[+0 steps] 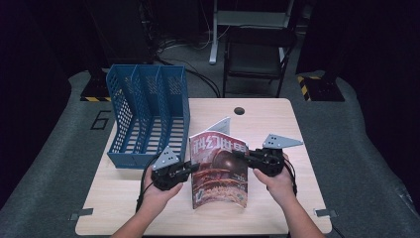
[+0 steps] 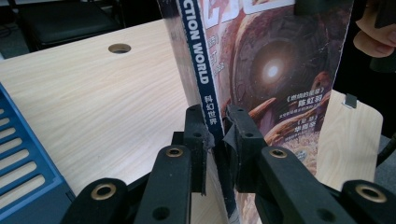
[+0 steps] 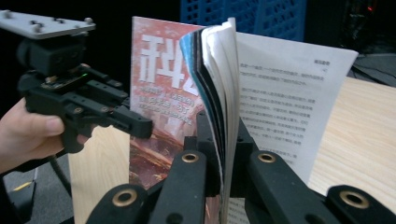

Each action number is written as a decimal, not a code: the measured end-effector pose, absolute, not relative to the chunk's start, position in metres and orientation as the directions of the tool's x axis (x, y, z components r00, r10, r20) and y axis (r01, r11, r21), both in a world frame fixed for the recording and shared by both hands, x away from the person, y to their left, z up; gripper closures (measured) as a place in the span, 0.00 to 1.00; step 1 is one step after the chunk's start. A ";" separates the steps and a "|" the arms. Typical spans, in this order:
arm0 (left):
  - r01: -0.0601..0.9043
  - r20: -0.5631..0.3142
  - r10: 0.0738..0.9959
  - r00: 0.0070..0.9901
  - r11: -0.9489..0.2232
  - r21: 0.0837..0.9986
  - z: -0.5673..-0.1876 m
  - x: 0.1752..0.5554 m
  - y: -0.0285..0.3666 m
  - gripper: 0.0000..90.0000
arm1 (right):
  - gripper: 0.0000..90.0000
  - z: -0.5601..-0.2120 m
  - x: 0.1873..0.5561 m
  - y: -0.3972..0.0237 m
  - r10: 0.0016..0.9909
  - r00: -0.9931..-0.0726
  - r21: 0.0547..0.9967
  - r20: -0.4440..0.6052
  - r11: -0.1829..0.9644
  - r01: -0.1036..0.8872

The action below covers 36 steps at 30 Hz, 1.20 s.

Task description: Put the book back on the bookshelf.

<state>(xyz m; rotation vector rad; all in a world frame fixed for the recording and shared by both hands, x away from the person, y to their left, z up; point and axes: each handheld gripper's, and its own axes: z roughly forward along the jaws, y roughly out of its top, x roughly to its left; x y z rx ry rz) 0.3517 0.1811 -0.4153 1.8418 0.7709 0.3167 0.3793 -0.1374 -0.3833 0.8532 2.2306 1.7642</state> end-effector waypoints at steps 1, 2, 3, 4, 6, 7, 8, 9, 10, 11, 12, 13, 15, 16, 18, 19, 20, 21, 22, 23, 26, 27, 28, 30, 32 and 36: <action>0.356 -0.135 0.646 0.751 -0.225 0.907 -0.416 0.353 0.183 0.88 | 0.98 -0.384 0.378 -0.138 0.524 -0.826 0.937 0.208 0.134 0.322; 0.365 -0.145 0.649 0.747 -0.217 0.905 -0.416 0.353 0.182 0.88 | 0.98 -0.384 0.377 -0.138 0.525 -0.826 0.938 0.207 0.134 0.320; 0.365 -0.145 0.649 0.747 -0.217 0.905 -0.416 0.353 0.182 0.88 | 0.98 -0.384 0.377 -0.138 0.525 -0.826 0.938 0.207 0.134 0.320; 0.356 -0.133 0.648 0.750 -0.226 0.907 -0.416 0.353 0.182 0.88 | 0.98 -0.384 0.377 -0.139 0.526 -0.824 0.937 0.208 0.133 0.322; 0.353 -0.130 0.637 0.760 -0.236 0.905 -0.415 0.351 0.182 0.88 | 0.98 -0.384 0.375 -0.139 0.528 -0.824 0.939 0.208 0.127 0.319; 0.349 -0.128 0.636 0.761 -0.235 0.907 -0.414 0.349 0.181 0.89 | 0.97 -0.384 0.374 -0.140 0.531 -0.820 0.938 0.213 0.124 0.324; 0.340 -0.123 0.627 0.769 -0.238 0.910 -0.413 0.346 0.181 0.89 | 0.97 -0.385 0.373 -0.142 0.537 -0.815 0.938 0.217 0.116 0.326; 0.337 -0.117 0.619 0.777 -0.250 0.908 -0.413 0.345 0.181 0.90 | 0.97 -0.385 0.372 -0.143 0.543 -0.809 0.936 0.225 0.110 0.334; 0.338 -0.120 0.615 0.779 -0.251 0.907 -0.413 0.344 0.180 0.90 | 0.97 -0.385 0.372 -0.144 0.544 -0.808 0.937 0.225 0.108 0.333; 0.326 -0.106 0.610 0.785 -0.262 0.908 -0.412 0.343 0.180 0.91 | 0.96 -0.386 0.371 -0.144 0.552 -0.803 0.935 0.224 0.111 0.337; 0.320 -0.101 0.606 0.789 -0.266 0.909 -0.412 0.342 0.180 0.91 | 0.95 -0.386 0.371 -0.145 0.552 -0.801 0.935 0.231 0.101 0.340; 0.320 -0.101 0.606 0.789 -0.266 0.909 -0.412 0.342 0.180 0.92 | 0.95 -0.386 0.371 -0.145 0.552 -0.801 0.935 0.231 0.101 0.340; 0.310 -0.090 0.601 0.794 -0.273 0.911 -0.412 0.340 0.179 0.92 | 0.94 -0.386 0.372 -0.147 0.548 -0.800 0.931 0.243 0.100 0.351; 0.312 -0.092 0.602 0.793 -0.272 0.910 -0.412 0.339 0.179 0.92 | 0.95 -0.386 0.372 -0.147 0.549 -0.798 0.931 0.247 0.095 0.354; 0.320 -0.102 0.603 0.791 -0.266 0.909 -0.412 0.339 0.178 0.92 | 0.96 -0.386 0.373 -0.147 0.548 -0.800 0.931 0.244 0.098 0.351; 0.320 -0.102 0.604 0.790 -0.265 0.910 -0.412 0.339 0.179 0.92 | 0.97 -0.386 0.373 -0.147 0.547 -0.801 0.931 0.243 0.099 0.350; 0.317 -0.097 0.604 0.791 -0.269 0.910 -0.412 0.340 0.179 0.92 | 0.97 -0.386 0.373 -0.147 0.546 -0.801 0.930 0.247 0.100 0.355; 0.318 -0.100 0.603 0.791 -0.266 0.910 -0.412 0.340 0.179 0.92 | 0.96 -0.386 0.374 -0.148 0.547 -0.800 0.929 0.248 0.100 0.356; 0.318 -0.101 0.602 0.792 -0.265 0.910 -0.413 0.340 0.179 0.92 | 0.96 -0.387 0.375 -0.148 0.546 -0.800 0.929 0.249 0.097 0.356; 0.320 -0.106 0.602 0.792 -0.262 0.910 -0.413 0.339 0.179 0.92 | 0.95 -0.387 0.375 -0.148 0.544 -0.800 0.929 0.253 0.095 0.358; 0.320 -0.108 0.594 0.797 -0.265 0.909 -0.412 0.338 0.179 0.93 | 0.93 -0.387 0.376 -0.148 0.546 -0.798 0.927 0.256 0.097 0.364; 0.320 -0.109 0.595 0.796 -0.262 0.911 -0.412 0.338 0.179 0.93 | 0.92 -0.387 0.376 -0.148 0.546 -0.794 0.924 0.266 0.091 0.372; 0.321 -0.111 0.591 0.799 -0.263 0.910 -0.412 0.337 0.180 0.93 | 0.92 -0.387 0.377 -0.149 0.546 -0.793 0.923 0.269 0.089 0.374; 0.318 -0.107 0.587 0.803 -0.270 0.909 -0.411 0.336 0.180 0.93 | 0.89 -0.387 0.377 -0.149 0.542 -0.791 0.918 0.282 0.087 0.387; 0.320 -0.111 0.583 0.805 -0.269 0.908 -0.411 0.336 0.179 0.93 | 0.85 -0.386 0.379 -0.147 0.536 -0.794 0.917 0.286 0.087 0.389; 0.314 -0.103 0.581 0.807 -0.275 0.909 -0.410 0.335 0.178 0.93 | 0.90 -0.384 0.380 -0.144 0.532 -0.800 0.918 0.276 0.102 0.384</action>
